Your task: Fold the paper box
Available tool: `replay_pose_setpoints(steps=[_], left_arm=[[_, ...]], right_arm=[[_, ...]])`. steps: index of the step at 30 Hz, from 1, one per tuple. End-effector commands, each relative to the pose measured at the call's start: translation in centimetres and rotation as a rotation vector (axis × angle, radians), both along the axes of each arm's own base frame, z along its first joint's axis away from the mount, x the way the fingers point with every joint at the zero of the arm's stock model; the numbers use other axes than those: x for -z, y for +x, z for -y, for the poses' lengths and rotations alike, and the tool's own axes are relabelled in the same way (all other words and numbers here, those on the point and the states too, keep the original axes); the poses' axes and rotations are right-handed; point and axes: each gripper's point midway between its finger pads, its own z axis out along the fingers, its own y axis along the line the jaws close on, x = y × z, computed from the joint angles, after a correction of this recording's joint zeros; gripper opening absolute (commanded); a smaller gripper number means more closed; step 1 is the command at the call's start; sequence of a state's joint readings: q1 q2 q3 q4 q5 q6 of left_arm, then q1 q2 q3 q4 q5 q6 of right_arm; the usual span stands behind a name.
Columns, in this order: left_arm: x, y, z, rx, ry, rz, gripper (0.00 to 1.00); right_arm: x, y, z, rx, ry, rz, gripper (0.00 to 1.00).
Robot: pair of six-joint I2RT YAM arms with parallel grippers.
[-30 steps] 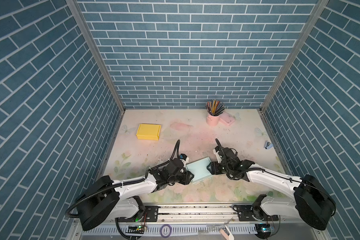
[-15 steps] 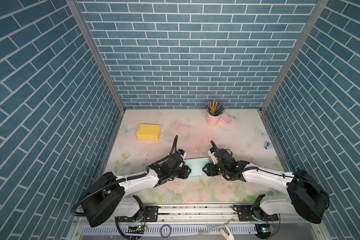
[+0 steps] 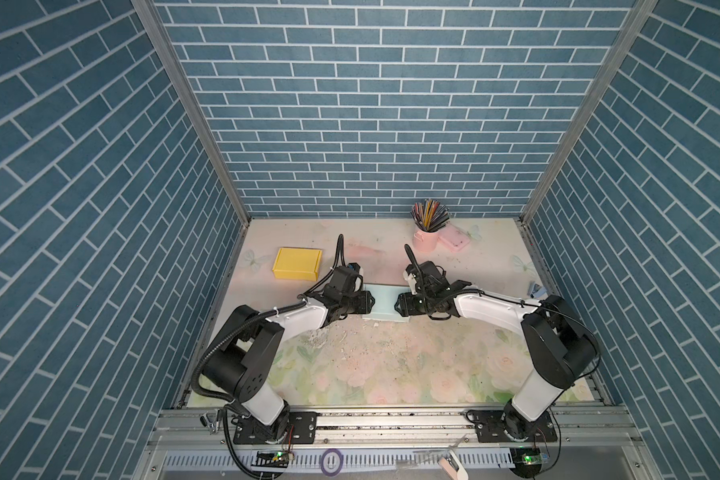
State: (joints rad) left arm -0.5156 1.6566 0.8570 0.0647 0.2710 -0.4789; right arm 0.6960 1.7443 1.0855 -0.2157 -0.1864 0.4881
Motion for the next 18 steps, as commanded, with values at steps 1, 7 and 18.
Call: replay_pose_setpoints(steps=[1, 7, 18], left_arm=[[-2.3, 2.0, 3.1, 0.113, -0.125, 0.047, 0.46], [-1.5, 6.4, 3.0, 0.091, -0.165, 0.048, 0.46], [-1.5, 11.8, 2.2, 0.054, -0.167, 0.072, 0.46]], right_arm=[[-2.8, 2.1, -3.7, -0.127, 0.120, 0.058, 0.59], [-2.4, 5.9, -5.4, -0.152, 0.137, 0.042, 0.59], [-1.5, 10.8, -7.3, -0.160, 0.139, 0.025, 0.59]])
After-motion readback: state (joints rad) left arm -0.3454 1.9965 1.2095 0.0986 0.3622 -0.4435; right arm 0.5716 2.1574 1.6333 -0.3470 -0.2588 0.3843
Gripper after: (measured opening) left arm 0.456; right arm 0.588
